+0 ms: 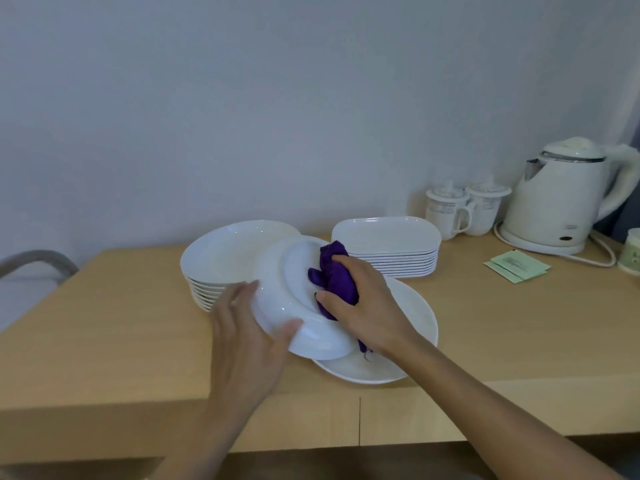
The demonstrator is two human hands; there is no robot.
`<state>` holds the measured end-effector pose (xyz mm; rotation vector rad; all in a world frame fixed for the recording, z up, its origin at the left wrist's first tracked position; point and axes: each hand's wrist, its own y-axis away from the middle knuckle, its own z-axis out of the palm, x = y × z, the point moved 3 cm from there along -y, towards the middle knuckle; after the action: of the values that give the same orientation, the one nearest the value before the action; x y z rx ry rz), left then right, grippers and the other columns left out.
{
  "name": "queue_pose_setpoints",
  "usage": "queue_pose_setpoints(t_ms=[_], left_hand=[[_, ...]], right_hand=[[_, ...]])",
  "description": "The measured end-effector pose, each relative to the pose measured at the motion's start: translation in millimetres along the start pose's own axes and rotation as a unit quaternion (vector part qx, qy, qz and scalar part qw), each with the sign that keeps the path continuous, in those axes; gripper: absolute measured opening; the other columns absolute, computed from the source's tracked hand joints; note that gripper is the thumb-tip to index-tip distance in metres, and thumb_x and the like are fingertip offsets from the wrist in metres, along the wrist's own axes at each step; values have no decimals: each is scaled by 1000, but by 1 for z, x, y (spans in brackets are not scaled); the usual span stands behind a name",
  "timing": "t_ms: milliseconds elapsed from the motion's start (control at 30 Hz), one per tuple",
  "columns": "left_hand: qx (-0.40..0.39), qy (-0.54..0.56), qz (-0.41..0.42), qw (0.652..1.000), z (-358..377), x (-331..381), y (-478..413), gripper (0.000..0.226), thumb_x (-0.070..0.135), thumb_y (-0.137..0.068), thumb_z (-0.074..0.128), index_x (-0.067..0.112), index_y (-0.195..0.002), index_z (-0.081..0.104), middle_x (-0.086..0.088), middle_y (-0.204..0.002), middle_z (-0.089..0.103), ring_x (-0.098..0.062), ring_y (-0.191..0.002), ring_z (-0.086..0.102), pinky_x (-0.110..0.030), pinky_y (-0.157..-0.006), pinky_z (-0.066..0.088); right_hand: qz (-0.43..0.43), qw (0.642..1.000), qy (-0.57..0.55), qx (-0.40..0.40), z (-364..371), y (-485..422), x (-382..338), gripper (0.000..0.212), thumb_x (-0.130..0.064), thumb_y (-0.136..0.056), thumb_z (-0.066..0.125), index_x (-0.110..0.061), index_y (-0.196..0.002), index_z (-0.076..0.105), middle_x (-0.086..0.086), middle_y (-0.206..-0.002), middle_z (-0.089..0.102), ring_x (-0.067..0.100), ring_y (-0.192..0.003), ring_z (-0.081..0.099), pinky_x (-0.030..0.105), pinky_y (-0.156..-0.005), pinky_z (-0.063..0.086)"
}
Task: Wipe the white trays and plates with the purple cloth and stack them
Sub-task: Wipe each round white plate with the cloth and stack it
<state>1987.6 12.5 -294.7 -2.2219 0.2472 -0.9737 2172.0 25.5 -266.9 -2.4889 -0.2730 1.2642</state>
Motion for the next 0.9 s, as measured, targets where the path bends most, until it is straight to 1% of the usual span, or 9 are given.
queue_pose_setpoints(t_ms=[67, 133, 267, 367, 500, 633, 700, 800, 900], left_hand=[[-43, -96, 167, 980, 16, -1, 10, 83, 59, -73, 58, 15, -139, 34, -9, -146, 27, -27, -138, 21, -38, -111, 22], [-66, -132, 218, 965, 28, -7, 14, 87, 66, -74, 53, 14, -141, 33, -12, -150, 25, -31, -143, 15, -47, -111, 19], [-41, -137, 224, 964, 33, -9, 14, 80, 70, -87, 37, 10, -140, 33, -11, -149, 28, -30, -144, 13, -52, -111, 19], [-27, -147, 217, 965, 35, -12, 14, 80, 69, -90, 32, 5, -137, 33, -12, -148, 28, -26, -146, 12, -54, -109, 23], [-14, -137, 246, 959, 34, -13, 15, 78, 66, -90, 38, 6, -139, 32, -14, -148, 29, -35, -141, 21, -54, -110, 23], [-10, -117, 248, 962, 36, -13, 13, 77, 66, -90, 41, 7, -138, 35, -13, -148, 30, -35, -141, 22, -56, -111, 23], [-2, -110, 250, 962, 38, -15, 12, 75, 64, -89, 44, 7, -138, 35, -13, -147, 31, -35, -142, 22, -56, -112, 23], [0, -106, 253, 962, 40, -15, 11, 75, 63, -89, 45, 7, -137, 35, -14, -147, 30, -35, -142, 20, -57, -112, 22], [2, -109, 254, 961, 40, -14, 12, 74, 63, -90, 45, 5, -135, 37, -16, -145, 30, -37, -140, 22, -60, -110, 25]], right_hand=[[10, 1000, 1, -1, 3, 1, 1, 57, -39, -84, 64, -29, -135, 43, -15, -132, 46, 9, -123, 40, 31, -105, 33], [5, 1000, -4, 11, 4, 1, -2, 53, -36, -86, 63, -27, -134, 45, -15, -128, 48, 8, -121, 42, 28, -103, 35], [-38, 998, -55, -6, 10, -7, -29, 31, -20, -88, 63, -19, -118, 58, -18, -98, 54, -1, -94, 49, 11, -81, 39], [-80, 995, -41, -30, 17, -23, -50, 30, -17, -86, 65, -13, -115, 62, -7, -97, 59, -1, -87, 47, 2, -77, 35], [-61, 998, -17, 21, 7, -44, -38, 24, -12, -84, 64, 1, -104, 62, 15, -97, 64, 16, -83, 52, 22, -73, 40], [-16, 998, 17, 52, -3, -36, -4, 24, -16, -82, 62, -6, -104, 62, 6, -98, 63, 16, -87, 53, 24, -74, 40], [-17, 998, 22, 51, 0, -23, 3, 30, -23, -79, 61, -14, -108, 62, -7, -100, 61, 12, -93, 52, 21, -77, 40], [-19, 998, -35, 40, 6, -17, -8, 25, -19, -81, 63, -30, -103, 62, -25, -96, 59, -1, -90, 54, 8, -76, 38], [-39, 994, -100, 24, 16, -29, -43, 24, -14, -81, 63, -35, -94, 61, -23, -89, 62, -5, -86, 56, 6, -72, 42]])
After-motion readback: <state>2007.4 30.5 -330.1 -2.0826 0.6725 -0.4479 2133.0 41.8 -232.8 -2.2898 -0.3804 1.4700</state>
